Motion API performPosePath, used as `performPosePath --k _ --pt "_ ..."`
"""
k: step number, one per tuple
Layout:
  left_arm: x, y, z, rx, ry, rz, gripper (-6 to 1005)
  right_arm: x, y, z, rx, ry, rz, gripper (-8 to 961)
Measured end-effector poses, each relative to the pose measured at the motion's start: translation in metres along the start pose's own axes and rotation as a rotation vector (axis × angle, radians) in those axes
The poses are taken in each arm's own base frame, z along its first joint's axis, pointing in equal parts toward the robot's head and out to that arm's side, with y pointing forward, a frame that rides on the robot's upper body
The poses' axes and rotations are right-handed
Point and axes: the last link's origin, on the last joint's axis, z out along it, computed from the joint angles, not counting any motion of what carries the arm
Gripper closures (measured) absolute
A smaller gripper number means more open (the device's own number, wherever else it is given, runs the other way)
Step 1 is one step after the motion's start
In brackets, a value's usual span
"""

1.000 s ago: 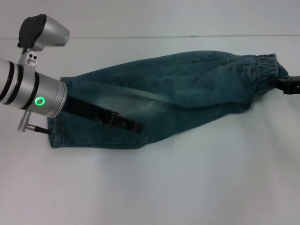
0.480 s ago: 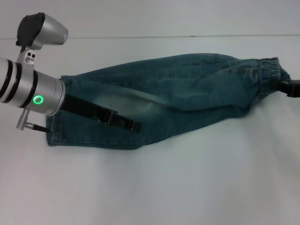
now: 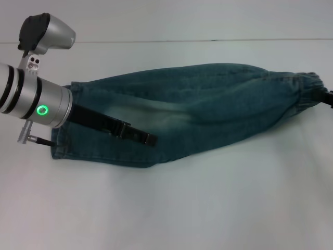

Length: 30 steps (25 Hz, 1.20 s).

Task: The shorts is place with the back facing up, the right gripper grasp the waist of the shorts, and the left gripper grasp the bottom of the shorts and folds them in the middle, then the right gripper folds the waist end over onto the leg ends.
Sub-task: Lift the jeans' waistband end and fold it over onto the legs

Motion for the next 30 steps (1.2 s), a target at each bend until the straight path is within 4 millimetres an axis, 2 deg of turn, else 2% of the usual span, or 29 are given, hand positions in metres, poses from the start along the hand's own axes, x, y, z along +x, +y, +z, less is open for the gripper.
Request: performPosePath --k 19,30 --pt "0.004 0.003 0.002 -0.003 0.004 0.012 61 -0.001 -0.010 -0.019 0.064 -0.026 0.024 867" --pt "0.004 0.005 0.009 -0.018 -0.006 0.015 60 -0.021 0.010 -0.001 -0.016 -0.009 -0.037 850"
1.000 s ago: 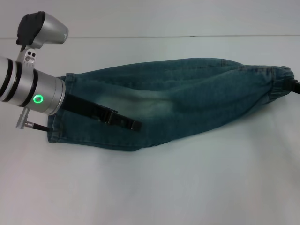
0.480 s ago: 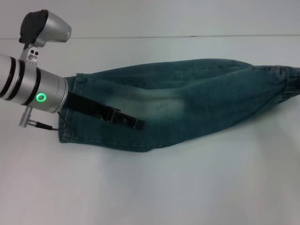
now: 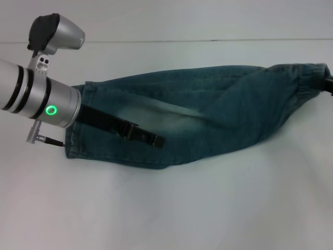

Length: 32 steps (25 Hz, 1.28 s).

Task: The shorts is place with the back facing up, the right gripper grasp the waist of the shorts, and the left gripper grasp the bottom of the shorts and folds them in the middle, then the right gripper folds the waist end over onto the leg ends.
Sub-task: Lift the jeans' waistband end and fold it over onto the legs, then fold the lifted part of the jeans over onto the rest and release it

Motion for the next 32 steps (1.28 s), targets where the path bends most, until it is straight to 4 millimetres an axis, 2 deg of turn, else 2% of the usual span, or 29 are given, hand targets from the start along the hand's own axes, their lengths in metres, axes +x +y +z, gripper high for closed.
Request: performPosePath --k 9,21,22,26,32 --pt "0.000 -0.002 0.006 0.007 0.011 0.001 61 -0.024 0.029 0.020 -0.121 0.015 -0.065 836" --pt "0.003 -0.031 -0.013 0.128 0.114 -0.043 60 -0.057 0.098 0.071 -0.301 0.100 -0.196 819" --pt "-0.001 -0.042 -0.020 0.173 0.161 -0.074 60 -0.059 0.104 0.075 -0.314 0.107 -0.208 817" --pt "-0.005 -0.056 -0.032 0.231 0.223 -0.112 61 -0.068 0.131 0.090 -0.366 0.140 -0.266 811" --pt "-0.018 -0.084 -0.063 0.350 0.361 -0.198 61 -0.074 0.169 0.112 -0.449 0.205 -0.325 802"
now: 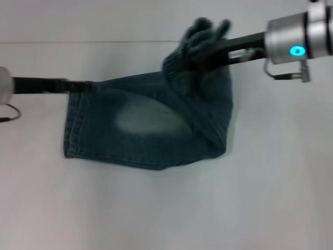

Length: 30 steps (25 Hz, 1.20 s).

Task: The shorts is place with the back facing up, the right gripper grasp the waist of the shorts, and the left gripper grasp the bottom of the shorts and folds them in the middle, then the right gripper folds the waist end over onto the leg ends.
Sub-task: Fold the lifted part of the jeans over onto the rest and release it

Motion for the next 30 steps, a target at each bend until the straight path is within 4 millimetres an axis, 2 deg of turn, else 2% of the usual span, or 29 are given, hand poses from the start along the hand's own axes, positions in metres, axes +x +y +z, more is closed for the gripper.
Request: performPosePath --k 3,6,7,16,21,30 --pt "0.001 -0.018 -0.012 0.053 0.091 -0.062 62 -0.007 0.014 0.022 -0.054 0.051 -0.025 798" --pt "-0.001 -0.032 -0.022 0.100 0.165 -0.104 62 -0.009 0.021 0.033 -0.077 0.077 -0.041 793" --pt "-0.002 -0.035 -0.024 0.115 0.182 -0.110 62 -0.012 0.030 0.044 -0.107 0.109 -0.059 791" --pt "-0.009 -0.047 -0.029 0.186 0.229 -0.105 63 -0.018 0.055 0.073 -0.166 0.177 -0.123 778" --pt "-0.013 -0.045 -0.026 0.178 0.216 -0.091 63 -0.018 0.047 0.081 -0.092 0.177 -0.116 771" --pt "-0.017 -0.037 -0.019 0.154 0.188 -0.075 64 -0.008 0.028 0.079 0.008 0.161 -0.117 757"
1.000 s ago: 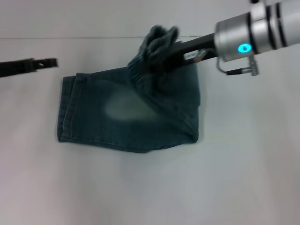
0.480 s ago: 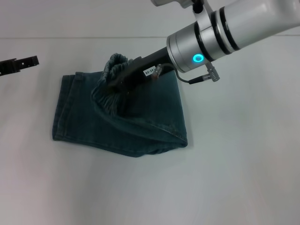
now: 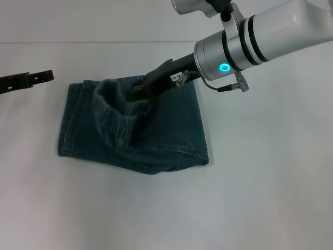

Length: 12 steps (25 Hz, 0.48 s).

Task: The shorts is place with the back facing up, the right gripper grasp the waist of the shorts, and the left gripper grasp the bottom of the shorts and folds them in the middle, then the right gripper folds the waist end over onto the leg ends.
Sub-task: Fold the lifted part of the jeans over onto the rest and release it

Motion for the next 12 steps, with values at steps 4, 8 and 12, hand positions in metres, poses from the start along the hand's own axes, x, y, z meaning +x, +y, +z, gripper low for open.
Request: performPosePath --k 4,8,12 --pt "-0.001 0.006 0.004 -0.009 -0.007 0.011 65 -0.002 0.000 0.001 0.008 -0.006 -0.044 584" --pt "-0.002 0.007 0.007 -0.009 -0.011 0.013 65 -0.005 0.001 -0.001 0.010 -0.025 -0.064 474" --pt "-0.003 0.007 0.007 -0.009 -0.013 0.014 65 -0.004 0.000 -0.009 0.011 -0.059 -0.069 384"
